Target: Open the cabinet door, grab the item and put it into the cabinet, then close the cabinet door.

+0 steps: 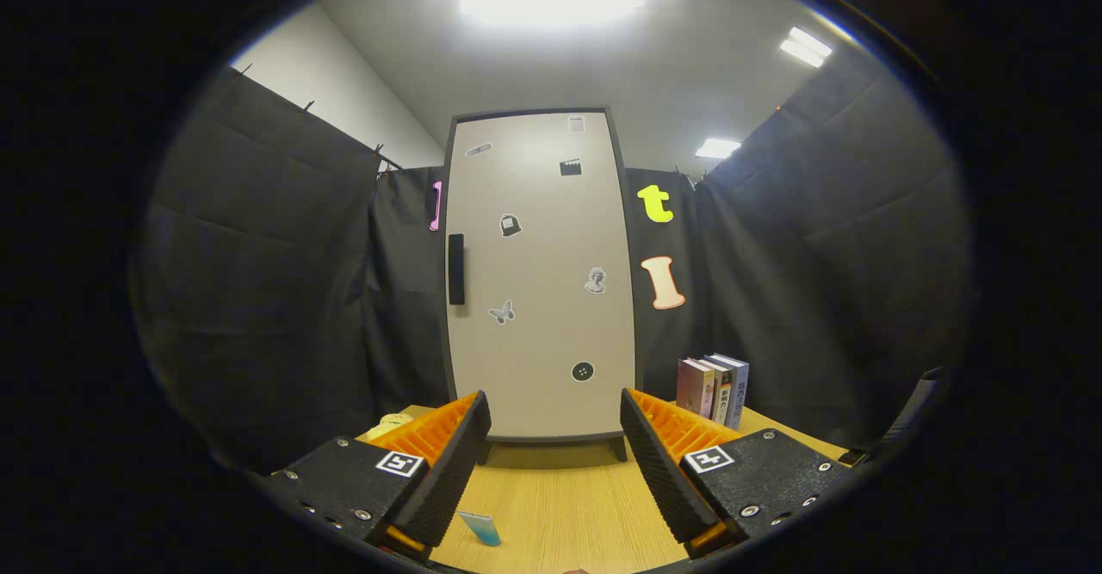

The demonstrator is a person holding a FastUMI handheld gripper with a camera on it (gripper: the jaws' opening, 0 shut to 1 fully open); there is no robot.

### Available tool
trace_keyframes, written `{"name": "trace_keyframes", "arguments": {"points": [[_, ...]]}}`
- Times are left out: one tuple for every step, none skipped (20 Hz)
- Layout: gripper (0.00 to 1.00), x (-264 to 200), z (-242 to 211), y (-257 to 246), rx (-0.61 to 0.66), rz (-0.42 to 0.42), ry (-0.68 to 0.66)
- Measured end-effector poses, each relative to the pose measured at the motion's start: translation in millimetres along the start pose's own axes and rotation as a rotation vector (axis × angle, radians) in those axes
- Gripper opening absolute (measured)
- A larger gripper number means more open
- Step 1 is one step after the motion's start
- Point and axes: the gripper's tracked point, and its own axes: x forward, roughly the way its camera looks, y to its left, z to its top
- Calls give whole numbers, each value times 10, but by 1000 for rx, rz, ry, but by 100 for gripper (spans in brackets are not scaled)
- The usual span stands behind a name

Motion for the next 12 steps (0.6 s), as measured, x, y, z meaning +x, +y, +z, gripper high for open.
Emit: {"name": "trace_keyframes", "arguments": {"points": [[94,-9,-16,6,1,3,2],[94,-12,-29,6,3,5,5],[94,-17,-31,9,6,6,9],[94,-21,-29,13,9,7,12],[94,-17,-43,6,9,7,15],[94,-5,-51,-5,7,6,18],[94,-14,-58,-8,4,7,19],[94,-16,-65,-5,1,8,22],[94,-17,-70,1,0,10,25],[94,-15,-75,11,0,13,26],[94,-11,-73,21,0,15,29],[94,-2,-82,22,0,18,31]]}}
